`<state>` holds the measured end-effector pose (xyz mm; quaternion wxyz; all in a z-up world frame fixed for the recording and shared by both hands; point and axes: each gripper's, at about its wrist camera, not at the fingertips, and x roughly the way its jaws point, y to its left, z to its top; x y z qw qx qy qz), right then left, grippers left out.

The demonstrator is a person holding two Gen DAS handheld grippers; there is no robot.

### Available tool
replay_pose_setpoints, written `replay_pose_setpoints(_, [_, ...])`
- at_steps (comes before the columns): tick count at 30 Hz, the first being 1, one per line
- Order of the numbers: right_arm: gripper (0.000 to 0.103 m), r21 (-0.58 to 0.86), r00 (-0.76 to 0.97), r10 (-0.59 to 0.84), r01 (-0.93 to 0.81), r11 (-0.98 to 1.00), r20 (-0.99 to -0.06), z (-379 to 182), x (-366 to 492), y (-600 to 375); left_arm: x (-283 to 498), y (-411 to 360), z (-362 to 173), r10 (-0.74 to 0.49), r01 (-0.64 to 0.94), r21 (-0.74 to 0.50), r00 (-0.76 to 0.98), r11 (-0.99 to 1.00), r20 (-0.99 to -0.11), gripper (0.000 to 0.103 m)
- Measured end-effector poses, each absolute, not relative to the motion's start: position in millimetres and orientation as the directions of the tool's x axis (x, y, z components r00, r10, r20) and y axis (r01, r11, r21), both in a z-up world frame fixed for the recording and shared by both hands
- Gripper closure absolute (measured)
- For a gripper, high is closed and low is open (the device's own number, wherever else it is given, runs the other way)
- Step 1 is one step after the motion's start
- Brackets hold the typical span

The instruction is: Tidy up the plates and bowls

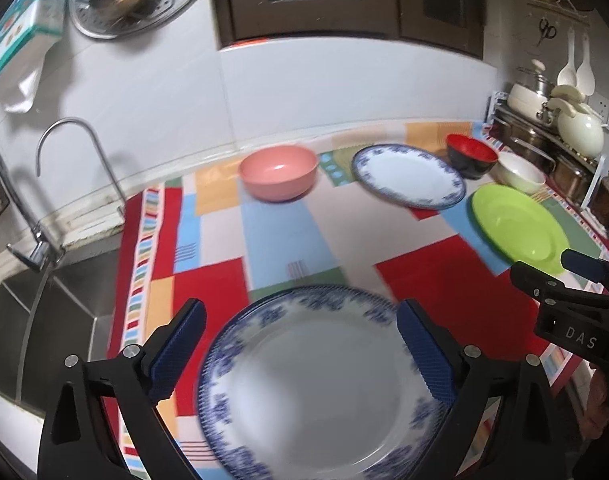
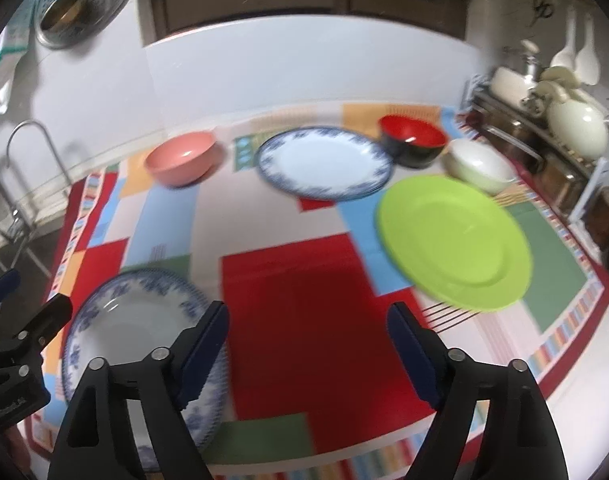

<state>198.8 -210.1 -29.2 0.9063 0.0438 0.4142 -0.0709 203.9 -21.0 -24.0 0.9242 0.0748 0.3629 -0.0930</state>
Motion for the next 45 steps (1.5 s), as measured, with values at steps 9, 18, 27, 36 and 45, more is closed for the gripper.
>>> replay_pose_setpoints(9, [0.02,0.002,0.668,-0.131,0.195,0.981,-0.733,-15.1,201.4,-270.5,213.6,-83.7,-10.2,-0.14,0.25,0.075,0.738,0.965,-0.66,0.006])
replay_pose_setpoints(18, [0.02,-0.012,0.688,-0.164,0.22,0.975,-0.707,-8.3,209.9,-326.9,226.8,-141.3,-5.5,-0.159,0.274,0.08,0.745,0.958,-0.648,0.006])
replay_pose_setpoints(27, [0.02,-0.008,0.673,-0.188,0.261,0.965,-0.715,-16.4,225.9,-383.3,249.3,-196.8,-10.3,-0.196,0.308,0.054,0.72,0.95,-0.665,0.006])
replay_pose_setpoints(36, [0.02,-0.011,0.634,-0.215,0.31,0.951,-0.743,-33.7,241.8,-433.1,278.3,-246.5,-29.4,-0.203,0.336,0.046,0.666,0.941,-0.718,0.008])
replay_pose_setpoints(45, [0.02,-0.002,0.567,-0.224,0.365,0.931,-0.793,-67.9,259.9,-473.5,307.3,-284.5,-66.1,-0.188,0.365,0.048,0.581,0.93,-0.792,0.014])
